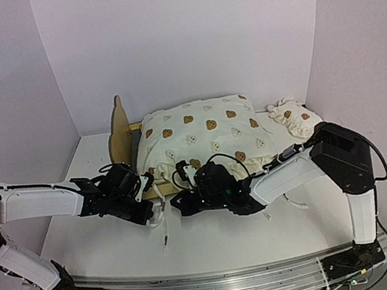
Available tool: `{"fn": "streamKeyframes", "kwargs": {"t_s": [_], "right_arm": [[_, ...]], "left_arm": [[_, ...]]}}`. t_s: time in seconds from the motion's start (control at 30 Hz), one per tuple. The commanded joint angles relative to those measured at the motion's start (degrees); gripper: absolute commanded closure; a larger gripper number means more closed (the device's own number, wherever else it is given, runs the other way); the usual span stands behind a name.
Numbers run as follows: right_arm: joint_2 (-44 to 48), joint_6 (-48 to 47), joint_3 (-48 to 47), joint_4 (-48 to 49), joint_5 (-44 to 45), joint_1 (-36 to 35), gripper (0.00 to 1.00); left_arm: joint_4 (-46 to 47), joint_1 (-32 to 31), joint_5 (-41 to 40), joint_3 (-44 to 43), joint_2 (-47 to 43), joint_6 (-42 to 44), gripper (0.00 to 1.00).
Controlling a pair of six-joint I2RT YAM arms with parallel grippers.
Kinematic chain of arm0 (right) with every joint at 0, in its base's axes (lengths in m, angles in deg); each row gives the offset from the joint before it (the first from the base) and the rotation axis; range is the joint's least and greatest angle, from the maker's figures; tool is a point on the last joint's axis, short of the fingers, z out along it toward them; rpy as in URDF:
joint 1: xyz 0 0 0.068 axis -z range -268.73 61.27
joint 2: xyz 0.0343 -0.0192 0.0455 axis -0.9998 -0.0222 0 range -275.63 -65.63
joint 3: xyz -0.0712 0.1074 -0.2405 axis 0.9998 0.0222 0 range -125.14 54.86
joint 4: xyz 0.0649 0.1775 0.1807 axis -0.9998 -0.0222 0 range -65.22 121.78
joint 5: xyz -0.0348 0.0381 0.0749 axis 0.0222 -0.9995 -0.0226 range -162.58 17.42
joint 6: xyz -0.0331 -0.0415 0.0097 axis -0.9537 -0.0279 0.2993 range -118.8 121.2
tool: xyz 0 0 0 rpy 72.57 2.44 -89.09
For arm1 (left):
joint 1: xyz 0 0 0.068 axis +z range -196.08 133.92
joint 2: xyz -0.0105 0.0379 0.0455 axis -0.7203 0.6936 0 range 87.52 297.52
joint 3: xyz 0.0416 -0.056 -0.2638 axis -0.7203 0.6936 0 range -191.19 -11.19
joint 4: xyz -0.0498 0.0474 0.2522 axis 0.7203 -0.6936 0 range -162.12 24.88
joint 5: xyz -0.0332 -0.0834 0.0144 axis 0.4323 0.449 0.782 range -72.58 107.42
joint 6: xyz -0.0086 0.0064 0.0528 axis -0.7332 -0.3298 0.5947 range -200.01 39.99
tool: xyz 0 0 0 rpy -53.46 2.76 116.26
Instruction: Set up the pet bed
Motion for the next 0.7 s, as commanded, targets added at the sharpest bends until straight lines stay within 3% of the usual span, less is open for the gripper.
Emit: {"fn": "streamKeyframes", "kwargs": {"t_s": [0.0,0.17,0.37,0.67], "right_arm": [[-1.30,0.12,-3.21,0.19,-2.50,-0.09,0.90],[-7.55,-0.65,-10.60,1.00,3.59,-0.88,0.76],[-10.50,-1.65,-13.17,2.02,13.91,-2.37,0.68],[-15.88,0.11,-19.13,2.19,16.12,-2.83,0.66]], "left_arm": [[-0.66,0.95,-1.13,0.36,-0.22,-1.97,1.00],[-4.40,1.12,-3.89,-1.00,-3.02,-5.60,1.00],[-3.85,2.51,-2.92,1.66,-6.23,-7.96,1.00],[-1.09,4.15,-2.42,3.28,-5.89,-8.21,1.00]]}}
